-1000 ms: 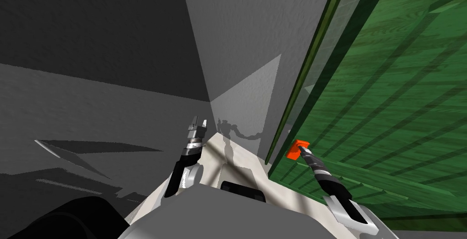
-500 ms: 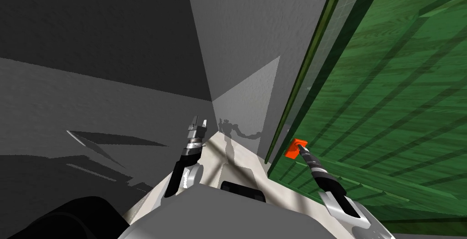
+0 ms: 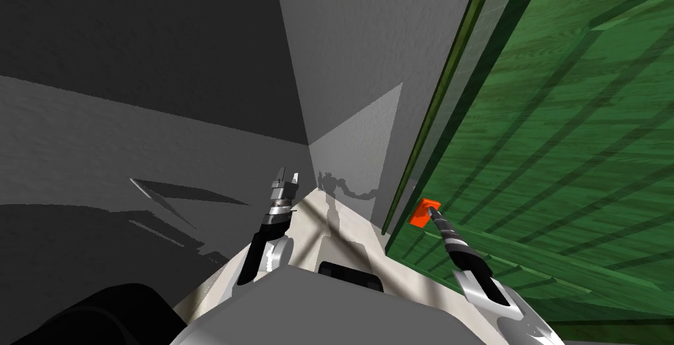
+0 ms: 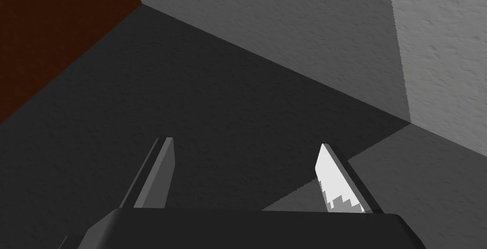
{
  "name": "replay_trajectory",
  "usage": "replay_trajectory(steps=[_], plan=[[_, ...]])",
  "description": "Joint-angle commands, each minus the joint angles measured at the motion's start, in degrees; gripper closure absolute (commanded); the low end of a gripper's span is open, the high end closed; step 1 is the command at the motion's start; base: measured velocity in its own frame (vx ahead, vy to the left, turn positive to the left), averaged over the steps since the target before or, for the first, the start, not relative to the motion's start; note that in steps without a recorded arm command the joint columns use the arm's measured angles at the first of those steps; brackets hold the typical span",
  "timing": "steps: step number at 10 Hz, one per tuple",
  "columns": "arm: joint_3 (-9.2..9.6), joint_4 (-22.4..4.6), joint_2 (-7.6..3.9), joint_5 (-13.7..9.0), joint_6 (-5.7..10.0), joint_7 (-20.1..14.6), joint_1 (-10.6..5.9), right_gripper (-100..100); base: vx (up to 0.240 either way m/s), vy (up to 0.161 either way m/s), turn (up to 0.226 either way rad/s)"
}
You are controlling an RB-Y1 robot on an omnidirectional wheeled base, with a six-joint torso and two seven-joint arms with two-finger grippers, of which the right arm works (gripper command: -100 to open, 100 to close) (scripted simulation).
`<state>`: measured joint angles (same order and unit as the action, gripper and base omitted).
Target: Pull the door open
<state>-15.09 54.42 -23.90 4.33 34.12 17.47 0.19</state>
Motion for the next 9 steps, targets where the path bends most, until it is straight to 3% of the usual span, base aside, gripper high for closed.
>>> replay_trajectory(steps=[1,4,6,9], plan=[[-0.38,0.2,0.07,-1.4,-0.69,-2.9,-0.18,100,-0.065,-0.053,0.072],[-0.29,0.0,0.45,-2.5,-0.95,-5.4,-0.74,100,-0.051,-0.042,0.055],[-0.11,-0.4,1.21,-4.6,-1.47,-9.1,-1.84,100,-0.081,-0.041,0.085],[-0.02,-0.7,1.62,-5.8,-1.74,-12.6,-2.42,100,-0.059,-0.048,0.061]])
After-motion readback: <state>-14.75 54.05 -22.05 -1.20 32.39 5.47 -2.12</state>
